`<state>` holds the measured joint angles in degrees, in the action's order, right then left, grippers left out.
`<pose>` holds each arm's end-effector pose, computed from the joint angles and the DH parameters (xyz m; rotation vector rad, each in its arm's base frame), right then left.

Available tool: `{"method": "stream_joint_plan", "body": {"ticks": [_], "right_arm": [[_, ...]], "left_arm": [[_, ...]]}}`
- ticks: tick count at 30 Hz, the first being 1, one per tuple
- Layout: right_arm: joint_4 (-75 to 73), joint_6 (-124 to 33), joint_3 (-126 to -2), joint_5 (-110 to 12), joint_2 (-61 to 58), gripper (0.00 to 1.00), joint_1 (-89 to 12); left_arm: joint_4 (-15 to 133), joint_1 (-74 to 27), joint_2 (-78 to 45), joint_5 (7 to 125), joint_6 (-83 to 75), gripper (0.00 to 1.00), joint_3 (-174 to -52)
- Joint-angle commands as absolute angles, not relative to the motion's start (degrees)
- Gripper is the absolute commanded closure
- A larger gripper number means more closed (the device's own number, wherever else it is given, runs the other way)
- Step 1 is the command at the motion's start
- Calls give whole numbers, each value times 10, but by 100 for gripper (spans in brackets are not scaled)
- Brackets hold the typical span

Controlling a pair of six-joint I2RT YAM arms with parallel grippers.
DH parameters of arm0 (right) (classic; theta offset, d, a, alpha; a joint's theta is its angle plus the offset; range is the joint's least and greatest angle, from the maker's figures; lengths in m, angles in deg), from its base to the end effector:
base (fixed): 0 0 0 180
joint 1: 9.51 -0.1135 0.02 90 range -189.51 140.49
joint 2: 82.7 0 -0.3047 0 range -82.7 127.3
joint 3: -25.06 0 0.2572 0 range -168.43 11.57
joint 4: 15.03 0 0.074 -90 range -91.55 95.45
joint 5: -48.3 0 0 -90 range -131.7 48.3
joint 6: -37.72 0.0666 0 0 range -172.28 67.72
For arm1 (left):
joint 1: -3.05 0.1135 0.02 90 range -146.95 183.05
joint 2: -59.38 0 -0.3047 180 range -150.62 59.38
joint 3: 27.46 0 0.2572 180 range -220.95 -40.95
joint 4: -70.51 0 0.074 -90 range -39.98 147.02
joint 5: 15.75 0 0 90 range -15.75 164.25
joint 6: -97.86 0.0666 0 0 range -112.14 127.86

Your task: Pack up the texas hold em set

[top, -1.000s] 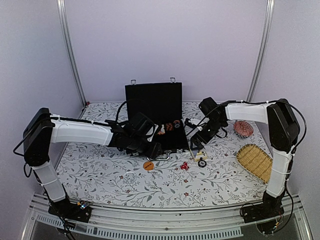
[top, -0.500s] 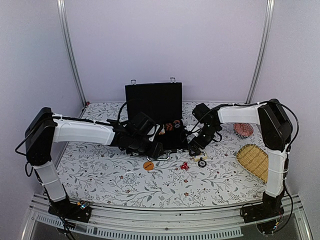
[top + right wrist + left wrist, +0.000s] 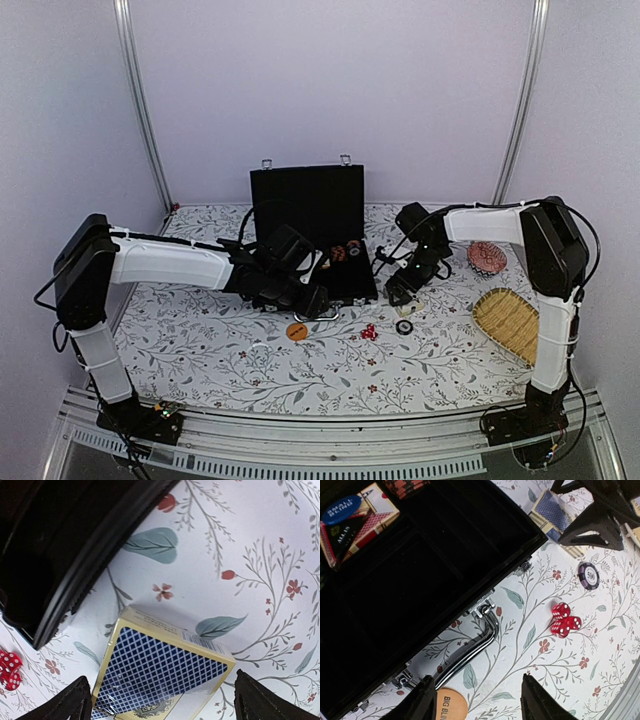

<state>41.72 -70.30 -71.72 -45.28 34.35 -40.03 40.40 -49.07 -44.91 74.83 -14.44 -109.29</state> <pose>0.3695 0.2227 0.1589 -1.2099 2.6581 0.1269 0.2574 -0.3298 0.1989 0.6564 2.4822 -0.5157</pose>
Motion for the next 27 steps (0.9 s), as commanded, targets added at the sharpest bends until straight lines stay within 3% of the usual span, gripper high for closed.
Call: {"method": "stream_joint_plan", "body": {"ticks": [1,11,27], "right_arm": [[439,-712,-716,-424,338,0,-381],[469,-724,-734,-481,346,19,-381],[499,-720,-744,-464,385,19,-392]], "left_arm": [[406,-497,-456,743,-137,43,-1104],[407,-497,-460,738,-137,43,-1104],[391,-497,-472,736,-133,43,-1113]]}}
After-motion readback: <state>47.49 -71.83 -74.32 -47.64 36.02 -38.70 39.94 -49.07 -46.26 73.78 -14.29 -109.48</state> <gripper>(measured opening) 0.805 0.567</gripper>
